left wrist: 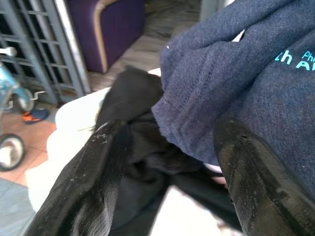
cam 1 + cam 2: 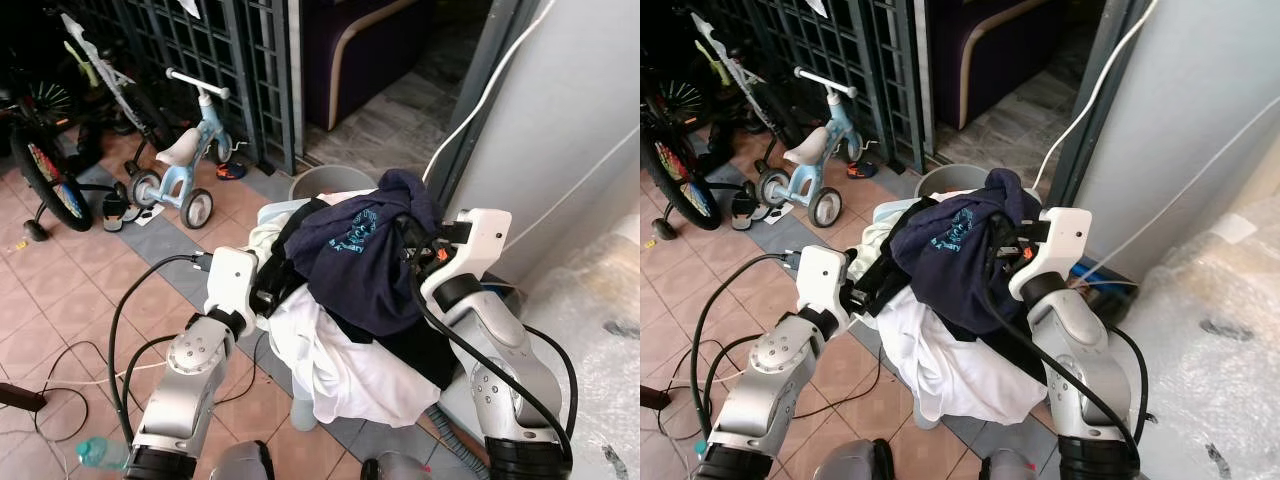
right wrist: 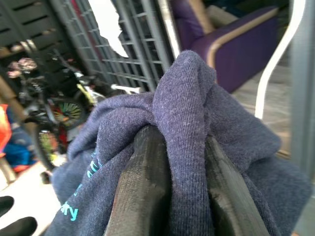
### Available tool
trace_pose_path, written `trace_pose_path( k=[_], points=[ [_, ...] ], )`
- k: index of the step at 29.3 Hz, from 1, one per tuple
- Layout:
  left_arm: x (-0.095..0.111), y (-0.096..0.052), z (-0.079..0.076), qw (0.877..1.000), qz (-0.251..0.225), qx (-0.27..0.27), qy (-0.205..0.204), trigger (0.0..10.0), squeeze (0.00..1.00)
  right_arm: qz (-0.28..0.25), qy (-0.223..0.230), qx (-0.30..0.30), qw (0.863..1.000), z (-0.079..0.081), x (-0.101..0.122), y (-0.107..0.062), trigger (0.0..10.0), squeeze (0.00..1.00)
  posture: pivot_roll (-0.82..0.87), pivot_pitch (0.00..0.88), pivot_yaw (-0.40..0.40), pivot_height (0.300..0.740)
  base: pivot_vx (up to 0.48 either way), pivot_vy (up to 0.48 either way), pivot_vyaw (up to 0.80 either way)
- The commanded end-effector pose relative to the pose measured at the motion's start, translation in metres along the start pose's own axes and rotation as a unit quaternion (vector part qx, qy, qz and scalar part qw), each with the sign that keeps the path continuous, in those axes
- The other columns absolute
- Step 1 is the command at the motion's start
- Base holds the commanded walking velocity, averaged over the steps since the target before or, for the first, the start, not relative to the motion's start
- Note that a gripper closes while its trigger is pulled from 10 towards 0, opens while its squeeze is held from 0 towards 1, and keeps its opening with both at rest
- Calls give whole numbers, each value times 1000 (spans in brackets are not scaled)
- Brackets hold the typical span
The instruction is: Clothes washing
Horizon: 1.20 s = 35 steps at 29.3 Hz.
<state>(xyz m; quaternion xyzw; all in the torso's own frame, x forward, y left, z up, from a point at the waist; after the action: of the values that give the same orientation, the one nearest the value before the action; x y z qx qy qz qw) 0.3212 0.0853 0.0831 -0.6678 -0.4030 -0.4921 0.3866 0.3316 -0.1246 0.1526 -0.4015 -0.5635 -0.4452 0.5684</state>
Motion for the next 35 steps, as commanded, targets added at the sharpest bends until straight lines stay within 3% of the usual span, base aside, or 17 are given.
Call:
trace_pose_path(
  k=[1, 7, 8, 9, 14, 19, 35],
  points=[
    [-4, -2, 6, 1000, 8, 12, 4, 10000, 0, -16, -13, 2, 1000, 2, 7, 2, 0, 0, -36, 53, 59, 740, 0, 0, -800],
    [-5, -2, 1, 1000, 6, 9, -2, 10000, 0, -24, -21, 10, 999, 4, 10, 6, 0, 0, -36, 55, 54, 740, 0, 0, -800],
    [-5, -2, 0, 1000, 5, 8, -3, 10000, 0, -26, -30, 13, 999, 5, 11, 7, 4039, 0, -36, 55, 54, 740, 0, 0, 0],
    [-5, -1, 0, 1000, 6, 9, -5, 10000, 0, -29, -41, 17, 999, 7, 13, 8, 10000, 0, -38, 56, 54, 740, 0, 0, 0],
    [-6, -1, 1, 1000, 9, 14, -11, 10000, 0, -24, -40, 14, 999, 8, 11, 9, 10000, 0, -40, 58, 54, 740, 0, 0, 0],
    [-2, -2, -2, 1000, 1, -3, -11, 10000, 0, -22, -40, 11, 999, 8, 10, 9, 10000, 0, -45, 63, 52, 740, 0, 0, -764],
    [-5, -3, -6, 1000, 5, -10, -18, 10000, 0, -28, -53, 16, 998, 10, 12, 11, 10000, 0, -47, 71, 49, 740, 0, -281, -711]
  ],
)
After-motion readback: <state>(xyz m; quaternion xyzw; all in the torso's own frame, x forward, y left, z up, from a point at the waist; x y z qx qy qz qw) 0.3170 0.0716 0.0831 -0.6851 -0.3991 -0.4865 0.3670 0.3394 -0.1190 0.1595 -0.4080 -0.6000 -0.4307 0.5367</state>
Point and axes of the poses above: a point about 5 cm out from each wrist's last joint towards the gripper, its own y axis pointing out of the wrist towards the gripper, its own x axis along the axis of the wrist's last joint, z = x × y, the point moved 6 cm from there along y, pointing out of the wrist towards the gripper, and after that the axes turned 12 degrees about -y, right-handed, at the moved point
